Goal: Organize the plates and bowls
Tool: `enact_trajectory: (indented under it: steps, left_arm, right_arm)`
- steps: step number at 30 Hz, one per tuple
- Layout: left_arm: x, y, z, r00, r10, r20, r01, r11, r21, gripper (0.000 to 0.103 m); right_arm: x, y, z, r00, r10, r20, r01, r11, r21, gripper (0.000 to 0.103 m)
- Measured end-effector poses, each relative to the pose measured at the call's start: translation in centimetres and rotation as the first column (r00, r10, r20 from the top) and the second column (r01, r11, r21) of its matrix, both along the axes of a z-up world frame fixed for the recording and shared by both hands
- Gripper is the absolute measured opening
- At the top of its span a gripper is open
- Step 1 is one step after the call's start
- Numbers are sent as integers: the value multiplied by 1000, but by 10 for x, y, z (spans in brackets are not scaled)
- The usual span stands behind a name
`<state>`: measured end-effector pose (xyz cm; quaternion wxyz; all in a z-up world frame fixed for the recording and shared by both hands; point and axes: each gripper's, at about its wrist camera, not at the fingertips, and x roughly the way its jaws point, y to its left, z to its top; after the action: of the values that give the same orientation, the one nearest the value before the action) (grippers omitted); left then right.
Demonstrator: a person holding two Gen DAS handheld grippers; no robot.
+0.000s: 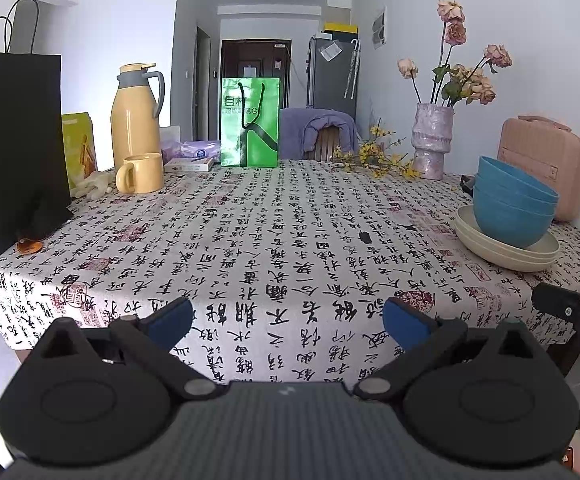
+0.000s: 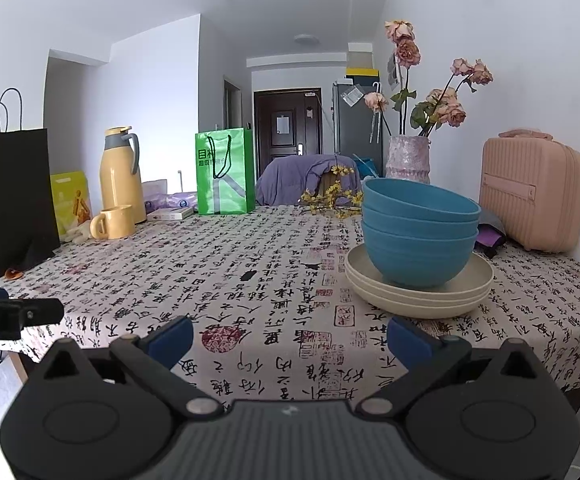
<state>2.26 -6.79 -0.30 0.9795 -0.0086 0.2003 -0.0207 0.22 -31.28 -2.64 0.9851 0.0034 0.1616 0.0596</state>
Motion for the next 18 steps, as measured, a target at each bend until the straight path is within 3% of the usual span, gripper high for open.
enact_trajectory:
  steps: [18]
  left_arm:
    - [2,-1,0,1000,-7,-6,7,1000,3,103]
  right_arm:
    - [1,-3,-4,1000,-20,-20,21,1000,12,103]
